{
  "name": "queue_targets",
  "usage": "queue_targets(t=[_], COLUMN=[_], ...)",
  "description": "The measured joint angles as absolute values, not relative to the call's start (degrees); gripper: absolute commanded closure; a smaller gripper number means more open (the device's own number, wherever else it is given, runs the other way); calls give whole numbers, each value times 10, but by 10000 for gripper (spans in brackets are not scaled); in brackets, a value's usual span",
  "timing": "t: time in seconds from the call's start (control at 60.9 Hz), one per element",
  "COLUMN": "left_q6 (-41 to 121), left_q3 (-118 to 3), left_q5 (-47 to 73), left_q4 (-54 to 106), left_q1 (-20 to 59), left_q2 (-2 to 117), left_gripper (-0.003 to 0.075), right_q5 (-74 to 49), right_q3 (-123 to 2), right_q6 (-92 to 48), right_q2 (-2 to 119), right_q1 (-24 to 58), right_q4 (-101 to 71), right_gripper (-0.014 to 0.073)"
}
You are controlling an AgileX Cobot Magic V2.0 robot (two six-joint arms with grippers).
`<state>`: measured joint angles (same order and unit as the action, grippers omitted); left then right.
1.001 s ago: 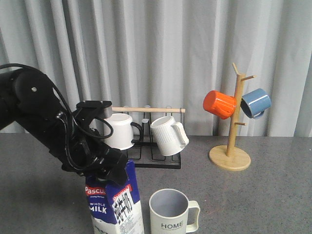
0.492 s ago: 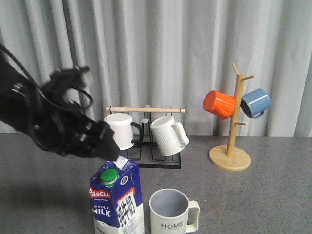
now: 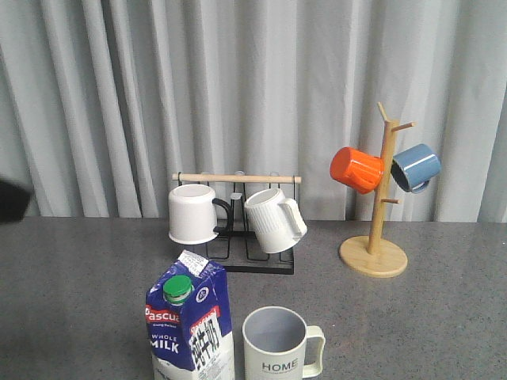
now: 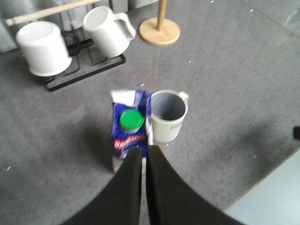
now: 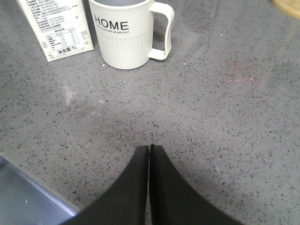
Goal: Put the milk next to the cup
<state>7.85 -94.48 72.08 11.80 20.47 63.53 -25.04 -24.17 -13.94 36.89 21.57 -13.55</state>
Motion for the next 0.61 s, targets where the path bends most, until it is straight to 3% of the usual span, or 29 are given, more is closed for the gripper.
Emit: queue_targets(t=[0.361,0.607], left_q6=[46,23], left_q3=[-645,-527], left_q5=[526,525], left_q4=[110,110], left_q1=[205,205], left_q2=[412,318], left_gripper=[728,728], right_q5=[-250,-250], right_q3=[-242,-242], right_q6=[-139,-139], right_q2=[369,369], right_q1=[216,216], right_q4=[-135,-135], right_gripper=[599,599])
